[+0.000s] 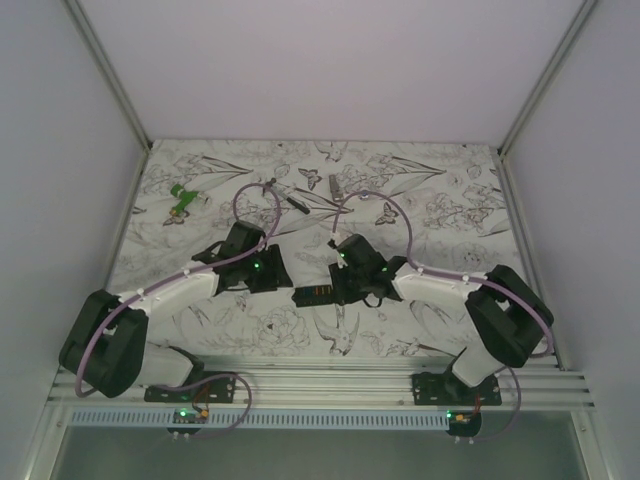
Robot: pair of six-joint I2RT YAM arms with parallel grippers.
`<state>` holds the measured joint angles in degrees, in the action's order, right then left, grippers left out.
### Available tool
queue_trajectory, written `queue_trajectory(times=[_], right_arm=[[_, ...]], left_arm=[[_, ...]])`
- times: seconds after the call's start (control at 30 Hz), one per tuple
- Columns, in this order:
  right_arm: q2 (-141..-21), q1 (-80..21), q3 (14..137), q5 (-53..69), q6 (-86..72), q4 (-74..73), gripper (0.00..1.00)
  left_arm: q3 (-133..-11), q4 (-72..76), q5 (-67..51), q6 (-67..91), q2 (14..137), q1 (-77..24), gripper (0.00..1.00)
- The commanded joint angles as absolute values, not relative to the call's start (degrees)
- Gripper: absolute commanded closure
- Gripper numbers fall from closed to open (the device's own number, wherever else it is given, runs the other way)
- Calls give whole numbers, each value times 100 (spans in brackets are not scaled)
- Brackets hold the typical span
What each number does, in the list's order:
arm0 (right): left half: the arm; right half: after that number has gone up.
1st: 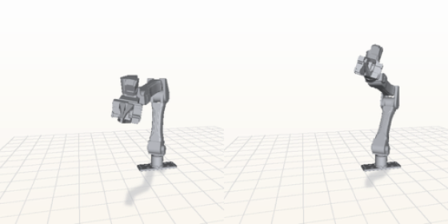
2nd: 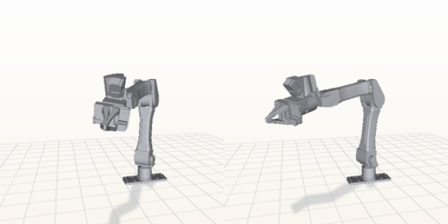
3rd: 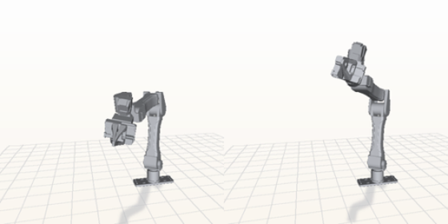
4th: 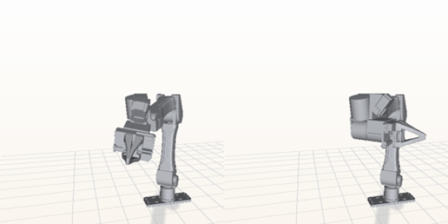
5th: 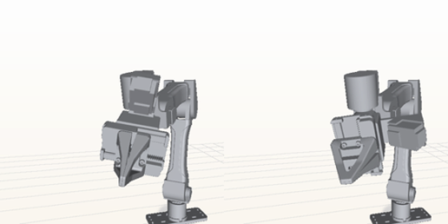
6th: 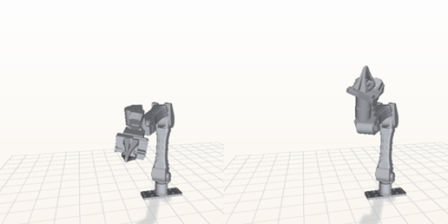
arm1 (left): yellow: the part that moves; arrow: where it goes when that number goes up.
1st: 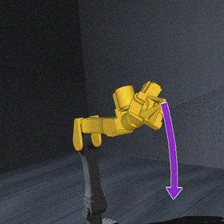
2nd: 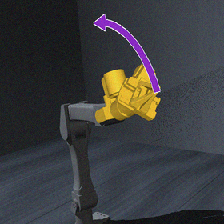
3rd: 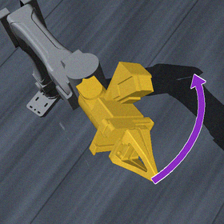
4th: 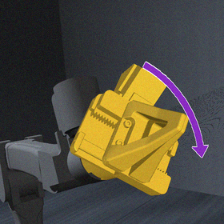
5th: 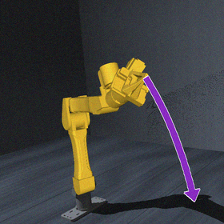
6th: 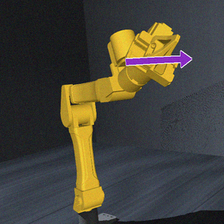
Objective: Snap on the fuse box
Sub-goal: Adjust the fuse box base at the center of the board, then install the fuse at the fuse box base.
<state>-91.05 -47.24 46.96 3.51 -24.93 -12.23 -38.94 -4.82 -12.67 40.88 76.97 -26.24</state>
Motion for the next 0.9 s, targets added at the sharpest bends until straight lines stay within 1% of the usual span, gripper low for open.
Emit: queue_trajectory(times=[0.0, 0.13, 0.3, 0.43, 0.6, 0.73, 0.87], right_arm=[[-8646, -4713, 4640, 456, -2642, -997, 65], [-8406, -4553, 4518, 513, -2813, -813, 61], [-8379, -4218, 4287, 1016, -3136, -362, 61], [-8282, -4202, 4231, 1415, -3351, 13, 62], [-8303, -4243, 4291, 1790, -3700, 428, 66], [-8631, -4299, 4482, 1945, -3965, 659, 75], [-9033, -4410, 4703, 1969, -4136, 740, 81]], left_arm=[[-4101, -667, -1528, 4048, 7721, -2712, 52], [-4231, -677, -1570, 4048, 7813, -2912, 60], [-4397, -692, -1500, 4028, 8032, -3174, 70], [-4485, -703, -1539, 4045, 8222, -3271, 77], [-4595, -698, -1612, 4081, 8413, -3296, 84], [-4644, -699, -1627, 4194, 8496, -3296, 88], [-4628, -693, -1516, 4268, 8455, -3295, 88]])
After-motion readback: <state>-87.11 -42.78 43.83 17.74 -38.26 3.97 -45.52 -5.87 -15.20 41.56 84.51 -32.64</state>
